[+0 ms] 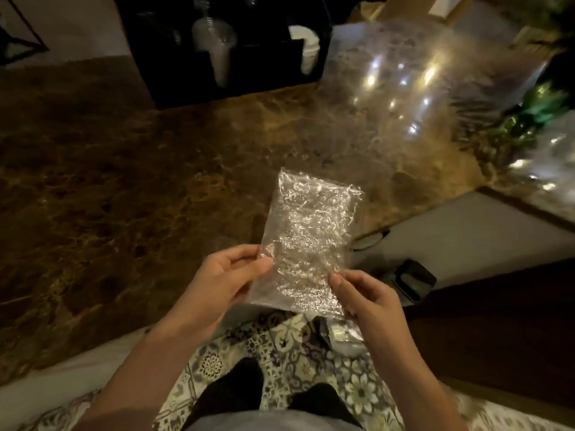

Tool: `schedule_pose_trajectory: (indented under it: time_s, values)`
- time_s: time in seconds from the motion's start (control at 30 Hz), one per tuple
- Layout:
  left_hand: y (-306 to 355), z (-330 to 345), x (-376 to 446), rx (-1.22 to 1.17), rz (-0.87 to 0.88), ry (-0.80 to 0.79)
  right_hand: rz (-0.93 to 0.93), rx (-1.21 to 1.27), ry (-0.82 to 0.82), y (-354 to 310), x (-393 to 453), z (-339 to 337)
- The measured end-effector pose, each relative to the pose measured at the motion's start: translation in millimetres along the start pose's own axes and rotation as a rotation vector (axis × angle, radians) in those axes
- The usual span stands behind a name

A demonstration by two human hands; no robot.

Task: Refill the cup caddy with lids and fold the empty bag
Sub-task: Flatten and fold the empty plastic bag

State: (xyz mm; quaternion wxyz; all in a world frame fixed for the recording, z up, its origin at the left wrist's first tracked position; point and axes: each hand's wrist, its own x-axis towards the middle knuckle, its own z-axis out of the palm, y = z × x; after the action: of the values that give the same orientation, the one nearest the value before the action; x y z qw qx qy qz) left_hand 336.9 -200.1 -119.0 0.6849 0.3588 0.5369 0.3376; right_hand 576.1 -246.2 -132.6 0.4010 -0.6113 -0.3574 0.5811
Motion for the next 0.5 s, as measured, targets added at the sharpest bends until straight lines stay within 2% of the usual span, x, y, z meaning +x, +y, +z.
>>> schedule_pose_trajectory:
  time_s: [0.13, 0.27, 0.5]
  values:
    - [-17.1, 53.7, 1.5, 0.087, -0.047, -0.1, 0.02, 0.054, 0.144, 17.9, -20.9, -52.5]
    - [-51.5, 106.6, 4.8, 0.162, -0.139, -0.109, 0.111, 0.139, 0.288, 45.5, -39.9, -104.9]
    - [-110.9, 174.3, 31.6, 0.219, -0.313, -0.119, 0.331, 0.264, 0.424, 107.3, -49.2, -169.4]
